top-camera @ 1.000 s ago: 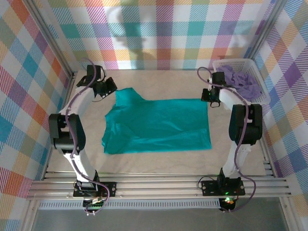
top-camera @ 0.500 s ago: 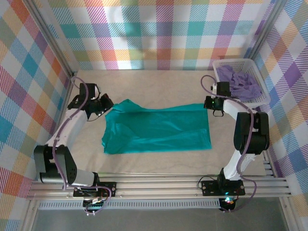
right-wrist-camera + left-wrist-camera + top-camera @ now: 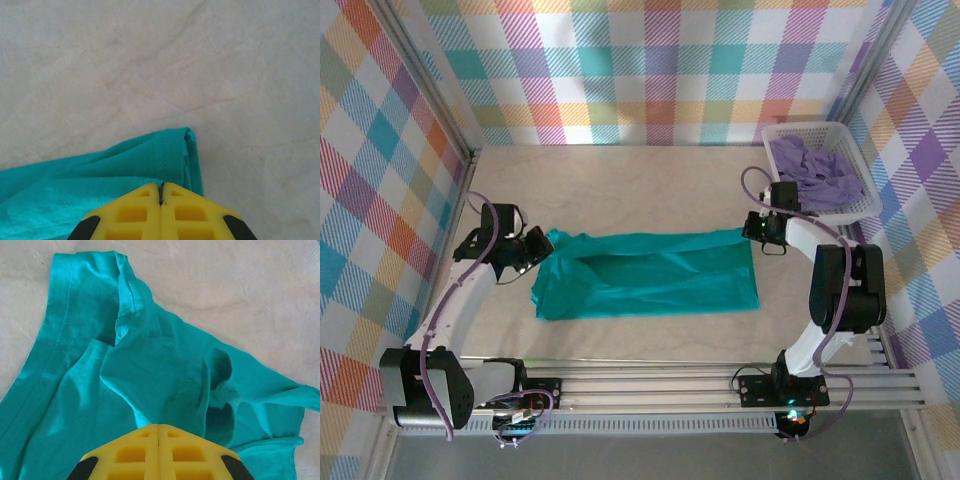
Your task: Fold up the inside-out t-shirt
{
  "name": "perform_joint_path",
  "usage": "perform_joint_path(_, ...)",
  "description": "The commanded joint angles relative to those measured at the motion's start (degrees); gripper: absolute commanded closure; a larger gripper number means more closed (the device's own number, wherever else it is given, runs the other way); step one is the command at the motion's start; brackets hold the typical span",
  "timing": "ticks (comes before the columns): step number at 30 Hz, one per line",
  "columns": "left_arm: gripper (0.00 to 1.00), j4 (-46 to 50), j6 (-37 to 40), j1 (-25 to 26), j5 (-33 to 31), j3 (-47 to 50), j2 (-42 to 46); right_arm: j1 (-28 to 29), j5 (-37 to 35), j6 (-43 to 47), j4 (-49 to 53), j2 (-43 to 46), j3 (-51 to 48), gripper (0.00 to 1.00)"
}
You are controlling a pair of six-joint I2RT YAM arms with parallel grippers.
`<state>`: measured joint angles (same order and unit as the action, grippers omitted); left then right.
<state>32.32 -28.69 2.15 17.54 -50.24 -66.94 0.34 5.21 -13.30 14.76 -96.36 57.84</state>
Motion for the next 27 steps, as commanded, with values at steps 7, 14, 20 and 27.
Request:
perform_joint_path(7,1.0,0.71,1.16,-0.21,1.48,3.85,3.3,0.14,0.41,-1.64,3.13,4.77,-2.71,0.96)
perform_joint_path(14,1.0,0.78,-0.34,0.34,2.61,9.75,6.5,0.1,0.08,-2.74,4.54,4.69,-4.04,0.95)
perform_joint_path(20,1.0,-2.54,-5.11,2.6,4.33,19.44,10.62,0.11,-1.24,-5.29,6.45,3.01,-3.64,0.83)
perform_joint_path(27,0.73,-6.37,-6.79,3.56,7.92,22.73,8.67,0.85,-1.91,-4.62,4.04,8.14,-3.83,0.56)
